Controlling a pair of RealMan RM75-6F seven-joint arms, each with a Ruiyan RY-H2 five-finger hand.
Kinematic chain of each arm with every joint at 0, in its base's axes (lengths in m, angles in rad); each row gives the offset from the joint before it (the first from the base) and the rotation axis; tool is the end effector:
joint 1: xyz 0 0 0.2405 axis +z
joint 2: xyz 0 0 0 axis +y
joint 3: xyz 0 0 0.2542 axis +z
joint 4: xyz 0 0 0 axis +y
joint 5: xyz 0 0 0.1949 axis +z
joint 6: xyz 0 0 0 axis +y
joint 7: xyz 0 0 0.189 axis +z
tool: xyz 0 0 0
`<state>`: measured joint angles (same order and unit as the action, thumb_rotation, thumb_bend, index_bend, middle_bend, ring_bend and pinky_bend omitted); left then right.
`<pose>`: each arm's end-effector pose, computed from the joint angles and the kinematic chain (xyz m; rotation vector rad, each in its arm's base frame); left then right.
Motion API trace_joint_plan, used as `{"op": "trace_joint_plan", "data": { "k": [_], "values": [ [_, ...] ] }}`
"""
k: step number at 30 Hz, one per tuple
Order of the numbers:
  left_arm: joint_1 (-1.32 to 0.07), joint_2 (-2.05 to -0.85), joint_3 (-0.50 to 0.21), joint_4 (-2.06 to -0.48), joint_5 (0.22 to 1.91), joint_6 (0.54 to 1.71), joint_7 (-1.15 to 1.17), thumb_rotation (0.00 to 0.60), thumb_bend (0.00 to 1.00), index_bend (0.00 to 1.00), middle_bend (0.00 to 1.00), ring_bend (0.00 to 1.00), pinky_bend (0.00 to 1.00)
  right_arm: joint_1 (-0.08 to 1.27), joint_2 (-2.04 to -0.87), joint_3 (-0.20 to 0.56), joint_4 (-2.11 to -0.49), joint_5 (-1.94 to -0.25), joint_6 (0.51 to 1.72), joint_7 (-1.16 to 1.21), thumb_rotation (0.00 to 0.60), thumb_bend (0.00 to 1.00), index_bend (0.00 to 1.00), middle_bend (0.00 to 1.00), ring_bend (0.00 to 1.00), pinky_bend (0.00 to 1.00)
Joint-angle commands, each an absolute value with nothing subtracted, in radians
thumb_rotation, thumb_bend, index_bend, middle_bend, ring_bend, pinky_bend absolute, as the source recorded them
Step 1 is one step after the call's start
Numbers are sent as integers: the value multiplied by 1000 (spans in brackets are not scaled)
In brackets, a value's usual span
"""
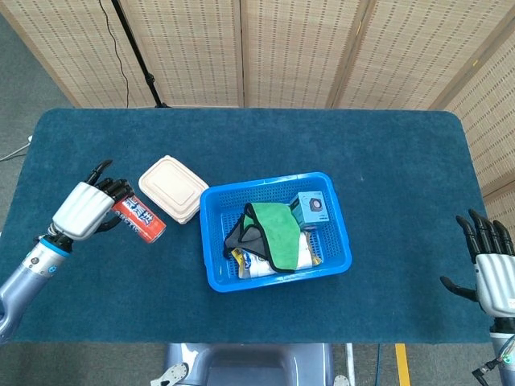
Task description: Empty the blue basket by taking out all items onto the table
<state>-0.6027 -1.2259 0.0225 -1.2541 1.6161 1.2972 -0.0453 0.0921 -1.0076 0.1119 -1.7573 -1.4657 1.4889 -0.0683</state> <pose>-0.2173 0.3637 0.1235 -1.8937 -0.4537 -0.9536 -0.2783 -0.2362 0.2067 1.3478 -0.8383 0.9212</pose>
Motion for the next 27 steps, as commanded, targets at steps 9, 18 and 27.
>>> {"op": "trace_joint_plan", "data": {
  "k": [9,18,27],
  "values": [
    [-539,-1466,94,-921,1675,1288,-259,600,374,473,313,230,62,101,-1015,111,-1752,-1454,1471,-84,600,0,0,0,0,0],
    [-583,-1357,81,-1108,1716,1298,-262,600,136,0,0,0,0,101,-1009,115,-1753,-1443,1472,-76,600,0,0,0,0,0],
    [-719,-1262,-27,-1499,1764,1253,-123,600,135,0,0,0,0,99,-1002,119,-1750,-1440,1475,-55,600,0,0,0,0,0]
  ]
}}
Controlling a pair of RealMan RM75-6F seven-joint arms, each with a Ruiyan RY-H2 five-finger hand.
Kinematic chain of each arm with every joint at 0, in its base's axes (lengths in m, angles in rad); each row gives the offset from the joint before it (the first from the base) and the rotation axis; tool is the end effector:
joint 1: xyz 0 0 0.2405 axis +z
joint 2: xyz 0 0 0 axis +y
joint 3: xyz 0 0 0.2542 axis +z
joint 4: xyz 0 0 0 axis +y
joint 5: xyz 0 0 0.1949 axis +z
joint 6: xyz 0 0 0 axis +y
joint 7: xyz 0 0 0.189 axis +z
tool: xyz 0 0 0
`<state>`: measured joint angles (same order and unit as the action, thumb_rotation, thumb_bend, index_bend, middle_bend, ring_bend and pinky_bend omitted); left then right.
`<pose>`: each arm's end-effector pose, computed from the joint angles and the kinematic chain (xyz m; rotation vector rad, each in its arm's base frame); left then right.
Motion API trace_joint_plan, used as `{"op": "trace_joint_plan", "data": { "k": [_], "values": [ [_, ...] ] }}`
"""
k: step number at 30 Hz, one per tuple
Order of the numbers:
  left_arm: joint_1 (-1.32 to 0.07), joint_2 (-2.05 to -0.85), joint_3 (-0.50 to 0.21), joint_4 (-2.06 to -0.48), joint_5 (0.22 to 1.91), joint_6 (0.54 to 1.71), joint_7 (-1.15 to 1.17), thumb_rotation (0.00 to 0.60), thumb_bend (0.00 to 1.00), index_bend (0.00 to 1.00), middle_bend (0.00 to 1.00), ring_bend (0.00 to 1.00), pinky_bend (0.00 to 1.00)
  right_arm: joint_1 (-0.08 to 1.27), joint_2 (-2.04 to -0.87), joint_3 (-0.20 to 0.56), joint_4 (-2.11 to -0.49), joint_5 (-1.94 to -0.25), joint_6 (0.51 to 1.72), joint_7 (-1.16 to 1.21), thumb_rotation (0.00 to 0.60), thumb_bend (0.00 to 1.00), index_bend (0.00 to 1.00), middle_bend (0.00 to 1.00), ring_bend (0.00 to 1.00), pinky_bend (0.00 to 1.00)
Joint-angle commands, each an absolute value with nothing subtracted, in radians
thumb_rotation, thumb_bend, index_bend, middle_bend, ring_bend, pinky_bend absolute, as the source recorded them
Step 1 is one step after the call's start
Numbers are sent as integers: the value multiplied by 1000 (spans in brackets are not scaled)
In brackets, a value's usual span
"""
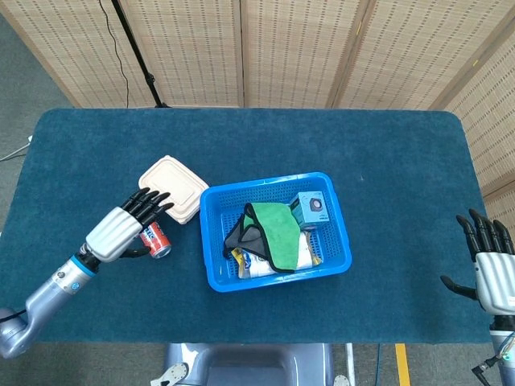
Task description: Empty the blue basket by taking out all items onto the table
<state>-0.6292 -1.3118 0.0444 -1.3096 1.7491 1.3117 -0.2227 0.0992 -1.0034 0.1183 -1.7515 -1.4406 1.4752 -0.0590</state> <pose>-0.1760 0.3369 0.0709 -2.0437 -0.6476 -1.2105 -0.2823 -0.2396 0.2089 1.3348 -0.8502 0.9111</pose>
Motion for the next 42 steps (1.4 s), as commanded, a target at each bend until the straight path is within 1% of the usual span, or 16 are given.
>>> {"op": "trace_joint_plan", "data": {
  "k": [1,4,8,11,14,18,27,29,32,33,35,36,37,38,40,42],
  "values": [
    [-740,-1263,-45,-1534,1746,1217,-97,600,135,0,0,0,0,99,-1001,120,-1749,-1439,1475,-53,600,0,0,0,0,0],
    [-788,-1278,-90,-1601,1689,1132,-32,600,136,0,0,0,0,100,-1000,122,-1747,-1435,1474,-49,600,0,0,0,0,0],
    [-882,-1373,-166,-1627,1550,967,91,600,136,0,0,0,0,102,-998,128,-1740,-1418,1467,-36,600,0,0,0,0,0],
    [-914,-1424,-182,-1608,1480,906,153,600,136,0,0,0,0,102,-997,131,-1734,-1408,1463,-28,600,0,0,0,0,0],
    [-953,-1508,-190,-1548,1390,834,223,600,135,0,0,0,0,104,-994,137,-1724,-1390,1454,-14,600,0,0,0,0,0],
    [-992,-1594,-194,-1471,1309,772,266,600,136,0,0,0,0,104,-989,143,-1718,-1374,1449,0,600,0,0,0,0,0],
    [-1056,-1695,-215,-1364,1188,705,318,600,135,0,0,0,0,110,-985,150,-1708,-1353,1431,13,600,0,0,0,0,0],
    [-1067,-1711,-221,-1346,1164,696,324,600,154,0,0,0,0,112,-986,150,-1707,-1351,1426,12,600,0,0,0,0,0],
    [-1092,-1742,-227,-1308,1116,677,348,600,245,0,0,0,74,116,-988,151,-1704,-1347,1420,8,600,0,0,0,0,0],
    [-1097,-1748,-228,-1301,1106,675,355,600,297,1,0,1,144,116,-989,151,-1704,-1346,1420,7,600,0,0,0,0,0],
    [-1108,-1762,-231,-1288,1083,671,365,600,402,42,4,53,272,117,-989,151,-1704,-1344,1417,7,600,0,0,0,0,0],
    [-1111,-1764,-231,-1285,1077,670,368,600,464,107,38,117,340,117,-989,152,-1704,-1343,1417,7,600,0,0,0,0,0],
    [-1116,-1768,-231,-1280,1068,670,376,600,522,201,101,198,398,117,-989,152,-1703,-1342,1416,6,600,0,0,0,0,0],
    [-1121,-1773,-229,-1275,1062,674,386,600,557,270,159,249,433,118,-989,152,-1703,-1342,1415,6,600,0,0,0,0,0],
    [-1124,-1774,-228,-1278,1047,677,395,600,664,442,315,371,510,118,-989,151,-1703,-1343,1416,6,600,0,0,0,0,0],
    [-1124,-1771,-228,-1286,1042,690,402,600,744,525,392,435,546,118,-989,151,-1703,-1344,1416,6,600,0,0,0,0,0]
  ]
}}
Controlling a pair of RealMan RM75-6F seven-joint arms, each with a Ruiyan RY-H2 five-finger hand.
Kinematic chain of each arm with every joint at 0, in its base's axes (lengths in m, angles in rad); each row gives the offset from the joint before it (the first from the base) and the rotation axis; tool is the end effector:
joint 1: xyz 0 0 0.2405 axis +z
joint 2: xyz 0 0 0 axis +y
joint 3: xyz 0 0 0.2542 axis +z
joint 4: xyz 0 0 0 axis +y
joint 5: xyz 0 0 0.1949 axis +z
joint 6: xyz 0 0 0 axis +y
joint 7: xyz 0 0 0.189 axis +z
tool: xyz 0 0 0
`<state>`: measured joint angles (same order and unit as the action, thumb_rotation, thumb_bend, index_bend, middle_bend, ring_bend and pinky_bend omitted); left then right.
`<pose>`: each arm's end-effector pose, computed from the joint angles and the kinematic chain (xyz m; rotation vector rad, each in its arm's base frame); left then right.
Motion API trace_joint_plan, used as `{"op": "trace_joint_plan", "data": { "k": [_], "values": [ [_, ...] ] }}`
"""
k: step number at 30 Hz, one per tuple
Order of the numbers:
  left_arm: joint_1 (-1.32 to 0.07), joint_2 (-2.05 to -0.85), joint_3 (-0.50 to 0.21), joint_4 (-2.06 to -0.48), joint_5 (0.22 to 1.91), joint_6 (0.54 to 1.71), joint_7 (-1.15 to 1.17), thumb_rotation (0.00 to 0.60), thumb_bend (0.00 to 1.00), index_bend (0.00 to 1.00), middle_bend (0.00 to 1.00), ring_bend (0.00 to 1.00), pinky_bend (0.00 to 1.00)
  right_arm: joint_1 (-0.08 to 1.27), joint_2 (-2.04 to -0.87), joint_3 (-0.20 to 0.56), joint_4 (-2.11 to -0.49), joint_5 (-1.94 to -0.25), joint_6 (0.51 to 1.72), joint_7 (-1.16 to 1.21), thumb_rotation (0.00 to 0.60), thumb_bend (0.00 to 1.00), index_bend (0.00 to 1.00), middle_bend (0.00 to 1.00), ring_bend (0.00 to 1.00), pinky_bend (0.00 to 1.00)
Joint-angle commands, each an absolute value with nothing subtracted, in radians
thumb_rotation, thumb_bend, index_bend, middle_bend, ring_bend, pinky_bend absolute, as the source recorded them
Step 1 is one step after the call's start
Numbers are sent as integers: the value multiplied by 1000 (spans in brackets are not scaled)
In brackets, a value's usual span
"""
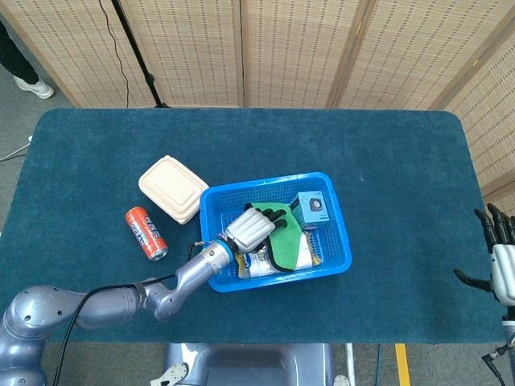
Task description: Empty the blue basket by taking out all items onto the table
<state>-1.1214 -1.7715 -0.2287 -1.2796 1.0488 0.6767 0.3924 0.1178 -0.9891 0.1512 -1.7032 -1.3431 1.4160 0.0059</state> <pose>0.0036 0.3848 -0.1150 -2.2884 -0.7703 -0.9316 -0.3037 -0.2516 0.2217 1.2653 -0.9025 0.8789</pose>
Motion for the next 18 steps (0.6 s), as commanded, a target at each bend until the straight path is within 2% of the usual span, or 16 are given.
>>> {"op": "trace_joint_plan", "data": {
  "k": [1,4,10,18],
  "values": [
    [-1123,-1770,-227,-1290,1046,704,407,600,778,560,424,463,561,118,-989,151,-1704,-1345,1417,7,600,0,0,0,0,0],
    [-1111,-1761,-229,-1306,1071,757,411,600,824,620,478,510,585,117,-988,150,-1704,-1347,1418,9,600,0,0,0,0,0],
    [-1064,-1681,-247,-1394,1166,867,339,600,826,660,513,539,589,113,-985,146,-1711,-1363,1429,12,600,0,0,0,0,0],
    [-966,-1467,-259,-1577,1301,1010,234,600,826,667,521,546,589,104,-979,139,-1723,-1388,1450,19,600,0,0,0,0,0]
  ]
}}
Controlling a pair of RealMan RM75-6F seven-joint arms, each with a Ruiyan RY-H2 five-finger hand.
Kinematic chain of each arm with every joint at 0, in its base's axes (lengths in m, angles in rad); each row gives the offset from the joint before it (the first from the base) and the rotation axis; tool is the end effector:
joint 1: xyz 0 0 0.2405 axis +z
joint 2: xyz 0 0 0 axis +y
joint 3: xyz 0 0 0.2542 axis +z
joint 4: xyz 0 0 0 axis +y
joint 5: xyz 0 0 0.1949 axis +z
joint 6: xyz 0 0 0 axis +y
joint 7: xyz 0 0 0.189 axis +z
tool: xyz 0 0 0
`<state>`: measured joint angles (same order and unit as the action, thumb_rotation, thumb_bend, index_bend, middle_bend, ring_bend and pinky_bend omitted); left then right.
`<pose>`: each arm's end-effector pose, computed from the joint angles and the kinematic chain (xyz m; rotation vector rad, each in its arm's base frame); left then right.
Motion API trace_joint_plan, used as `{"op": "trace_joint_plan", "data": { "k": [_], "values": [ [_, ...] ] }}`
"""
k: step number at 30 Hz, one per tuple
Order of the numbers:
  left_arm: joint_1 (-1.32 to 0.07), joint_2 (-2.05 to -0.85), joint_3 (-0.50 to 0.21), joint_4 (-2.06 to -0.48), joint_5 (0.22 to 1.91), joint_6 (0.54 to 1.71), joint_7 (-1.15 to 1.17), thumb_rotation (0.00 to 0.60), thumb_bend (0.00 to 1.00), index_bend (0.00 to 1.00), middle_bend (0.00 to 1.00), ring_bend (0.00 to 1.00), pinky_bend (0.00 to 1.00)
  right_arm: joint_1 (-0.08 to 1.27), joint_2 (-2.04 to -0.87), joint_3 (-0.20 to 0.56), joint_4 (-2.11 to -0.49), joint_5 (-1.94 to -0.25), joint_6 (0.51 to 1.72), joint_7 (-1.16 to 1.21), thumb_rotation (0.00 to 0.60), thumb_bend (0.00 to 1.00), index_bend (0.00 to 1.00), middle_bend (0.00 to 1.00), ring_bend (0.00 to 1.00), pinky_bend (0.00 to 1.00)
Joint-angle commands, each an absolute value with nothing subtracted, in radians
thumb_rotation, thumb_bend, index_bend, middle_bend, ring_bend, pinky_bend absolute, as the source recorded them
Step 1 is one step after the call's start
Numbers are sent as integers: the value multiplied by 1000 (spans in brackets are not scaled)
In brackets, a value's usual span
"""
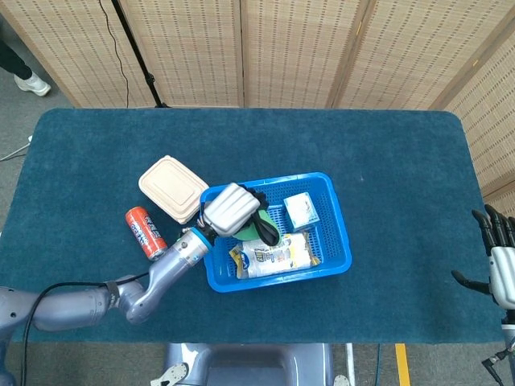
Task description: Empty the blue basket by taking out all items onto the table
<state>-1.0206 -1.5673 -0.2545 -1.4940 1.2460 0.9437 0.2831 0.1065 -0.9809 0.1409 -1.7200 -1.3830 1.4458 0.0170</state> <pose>0.0132 0.3920 -0.0133 -2.0726 -0.6468 -1.2575 -0.2960 -0.2463 0.2226 1.2801 -0.8896 0.9113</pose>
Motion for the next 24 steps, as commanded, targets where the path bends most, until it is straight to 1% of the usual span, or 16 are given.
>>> {"op": "trace_joint_plan", "data": {
  "k": [1,4,6,10,12,15,17,18,19,20,21,22,23,24],
  "values": [
    [-951,-1436,-258,-1596,1316,1027,223,600,826,667,521,546,589,103,-979,138,-1724,-1391,1452,20,600,0,0,0,0,0],
    [-896,-1340,-244,-1640,1365,1084,183,600,826,667,521,546,589,100,-977,134,-1730,-1404,1461,21,600,0,0,0,0,0],
    [-846,-1271,-220,-1655,1403,1128,143,600,825,667,521,546,589,97,-976,131,-1734,-1415,1467,22,600,0,0,0,0,0],
    [-760,-1187,-170,-1616,1449,1191,59,600,820,667,521,546,589,93,-974,126,-1741,-1430,1476,20,600,0,0,0,0,0],
    [-718,-1165,-140,-1564,1458,1207,0,600,816,667,521,545,589,92,-974,123,-1745,-1439,1480,19,600,0,0,0,0,0],
    [-681,-1163,-108,-1489,1463,1208,-69,600,808,667,521,541,589,90,-974,120,-1749,-1446,1483,15,600,0,0,0,0,0],
    [-655,-1174,-84,-1429,1452,1196,-113,600,800,662,520,532,589,90,-974,117,-1754,-1451,1486,10,600,0,0,0,0,0],
    [-642,-1179,-65,-1394,1441,1170,-137,600,790,639,503,505,578,89,-975,116,-1755,-1454,1488,6,600,0,0,0,0,0],
    [-637,-1179,-52,-1376,1430,1140,-151,600,763,566,428,431,514,89,-977,115,-1757,-1455,1488,1,600,0,0,0,0,0],
    [-637,-1175,-43,-1367,1424,1112,-165,600,724,462,328,332,426,89,-978,114,-1758,-1456,1488,-2,600,0,0,0,0,0],
    [-638,-1167,-29,-1364,1413,1066,-180,600,629,271,175,182,251,89,-979,113,-1758,-1456,1487,-6,600,0,0,0,0,0],
    [-642,-1153,-19,-1369,1393,1015,-197,600,495,107,50,59,100,90,-980,113,-1758,-1456,1486,-11,600,0,0,0,0,0],
    [-649,-1134,-19,-1381,1362,958,-224,600,399,29,4,8,32,92,-984,111,-1758,-1455,1481,-19,600,0,0,0,0,0],
    [-651,-1126,-23,-1385,1360,949,-239,600,269,0,0,0,0,94,-986,111,-1757,-1454,1478,-24,600,0,0,0,0,0]
  ]
}}
